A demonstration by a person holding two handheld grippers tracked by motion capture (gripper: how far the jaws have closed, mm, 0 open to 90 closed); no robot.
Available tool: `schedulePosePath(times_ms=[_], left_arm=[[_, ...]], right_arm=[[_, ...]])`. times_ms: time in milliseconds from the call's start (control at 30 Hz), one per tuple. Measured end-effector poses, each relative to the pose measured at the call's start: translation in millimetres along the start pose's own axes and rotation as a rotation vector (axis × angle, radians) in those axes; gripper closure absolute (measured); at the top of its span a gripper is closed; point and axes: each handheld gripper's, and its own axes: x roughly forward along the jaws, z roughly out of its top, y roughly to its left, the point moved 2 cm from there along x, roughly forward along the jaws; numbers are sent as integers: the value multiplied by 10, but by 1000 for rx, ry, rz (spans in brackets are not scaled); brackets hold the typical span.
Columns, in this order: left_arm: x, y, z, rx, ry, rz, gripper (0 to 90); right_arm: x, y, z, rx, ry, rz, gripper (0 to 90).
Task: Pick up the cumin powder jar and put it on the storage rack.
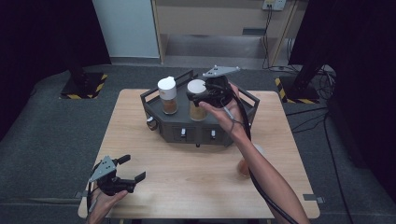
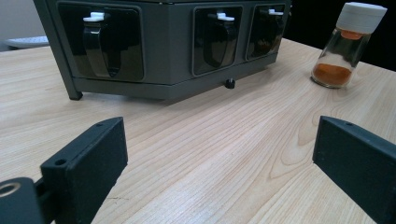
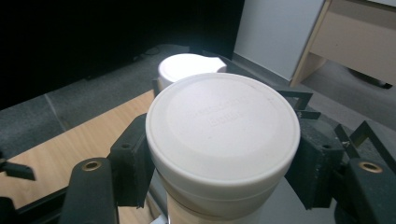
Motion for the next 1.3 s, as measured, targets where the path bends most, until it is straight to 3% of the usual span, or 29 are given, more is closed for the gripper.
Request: schedulePosePath(times_ms=[700,1300], left_arm=[[9,5,-9,0,-4,-5,23],[9,7,-9,1,-2,-5,23]], right_arm=[[417,-189,-43,46,4,-70,333],[572,-226,-143,61,28,-60,333]])
